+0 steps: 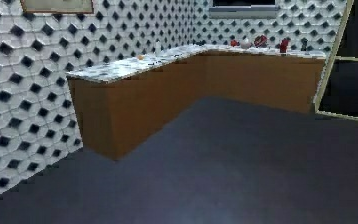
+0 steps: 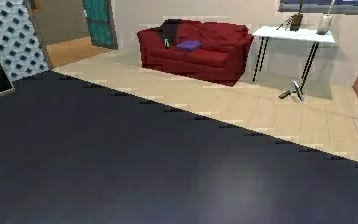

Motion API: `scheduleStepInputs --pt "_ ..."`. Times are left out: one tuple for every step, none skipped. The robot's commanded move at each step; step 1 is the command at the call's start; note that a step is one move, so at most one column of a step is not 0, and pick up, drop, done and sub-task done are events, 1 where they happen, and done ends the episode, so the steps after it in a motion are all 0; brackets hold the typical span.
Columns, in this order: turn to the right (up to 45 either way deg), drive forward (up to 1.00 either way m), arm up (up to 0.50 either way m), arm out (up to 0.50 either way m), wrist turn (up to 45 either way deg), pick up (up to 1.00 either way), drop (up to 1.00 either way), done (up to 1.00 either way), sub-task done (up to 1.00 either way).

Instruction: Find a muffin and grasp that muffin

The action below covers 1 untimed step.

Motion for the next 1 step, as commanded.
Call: scheduleStepInputs --pt "0.0 1.00 0.00 0.00 0.0 0.00 0.00 0.00 0.00"
